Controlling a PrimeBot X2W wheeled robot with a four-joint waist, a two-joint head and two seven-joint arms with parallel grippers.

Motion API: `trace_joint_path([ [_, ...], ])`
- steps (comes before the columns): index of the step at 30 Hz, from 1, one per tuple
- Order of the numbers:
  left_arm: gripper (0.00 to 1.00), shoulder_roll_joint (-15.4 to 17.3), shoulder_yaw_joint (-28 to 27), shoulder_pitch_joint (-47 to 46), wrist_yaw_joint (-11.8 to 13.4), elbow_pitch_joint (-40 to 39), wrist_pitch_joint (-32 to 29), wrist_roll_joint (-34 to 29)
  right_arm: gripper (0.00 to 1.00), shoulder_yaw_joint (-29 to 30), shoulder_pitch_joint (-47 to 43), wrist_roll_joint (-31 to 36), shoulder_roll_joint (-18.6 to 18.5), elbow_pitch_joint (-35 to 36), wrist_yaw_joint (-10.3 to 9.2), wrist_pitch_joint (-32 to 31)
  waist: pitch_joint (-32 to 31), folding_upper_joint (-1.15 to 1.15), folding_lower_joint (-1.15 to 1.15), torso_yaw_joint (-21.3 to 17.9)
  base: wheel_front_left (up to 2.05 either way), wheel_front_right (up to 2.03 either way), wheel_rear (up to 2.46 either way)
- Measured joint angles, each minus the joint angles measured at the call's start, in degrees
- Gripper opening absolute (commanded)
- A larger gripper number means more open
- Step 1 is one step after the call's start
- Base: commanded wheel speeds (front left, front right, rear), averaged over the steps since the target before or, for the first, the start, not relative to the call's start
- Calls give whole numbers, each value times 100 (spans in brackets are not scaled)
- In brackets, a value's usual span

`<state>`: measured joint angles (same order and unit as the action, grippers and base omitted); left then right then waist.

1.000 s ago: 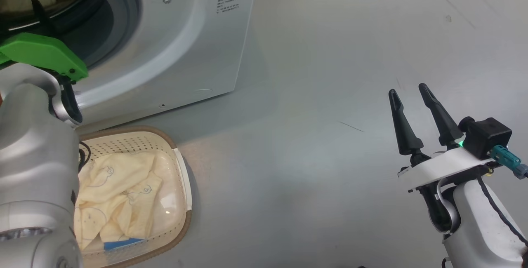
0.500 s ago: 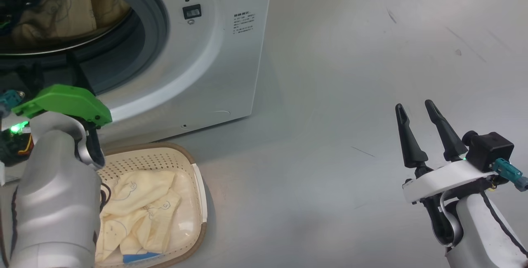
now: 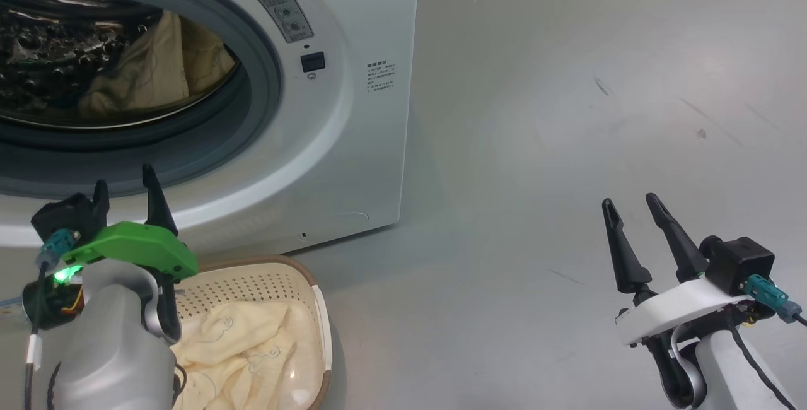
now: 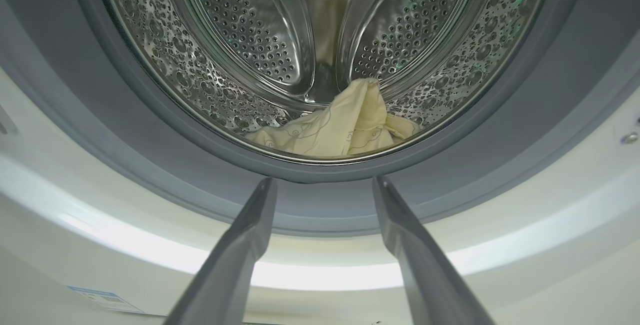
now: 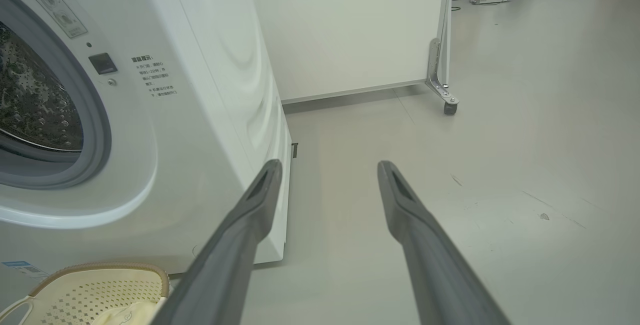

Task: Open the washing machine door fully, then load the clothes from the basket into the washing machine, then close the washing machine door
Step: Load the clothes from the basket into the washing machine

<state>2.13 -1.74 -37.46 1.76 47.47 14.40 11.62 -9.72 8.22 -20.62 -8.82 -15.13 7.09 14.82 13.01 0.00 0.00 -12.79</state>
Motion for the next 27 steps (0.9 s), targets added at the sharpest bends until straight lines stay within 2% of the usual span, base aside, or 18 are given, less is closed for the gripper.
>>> trace_joint_path([
  [14, 100, -48, -25, 1371, -467, -664, 0, 352, 100, 109, -345, 45, -24, -18, 0, 0, -601, 0, 0, 48, 0, 0, 0],
  [23, 100, -49, 37, 1799, -520, -1062, 0, 413, 100, 115, -422, 58, -51, 15, 0, 0, -745, 0, 0, 66, 0, 0, 0],
  [27, 100, -48, 164, 2009, -521, -1278, 0, 631, 100, 137, -450, 59, -63, 23, 0, 0, -798, 0, 0, 60, 0, 0, 0],
])
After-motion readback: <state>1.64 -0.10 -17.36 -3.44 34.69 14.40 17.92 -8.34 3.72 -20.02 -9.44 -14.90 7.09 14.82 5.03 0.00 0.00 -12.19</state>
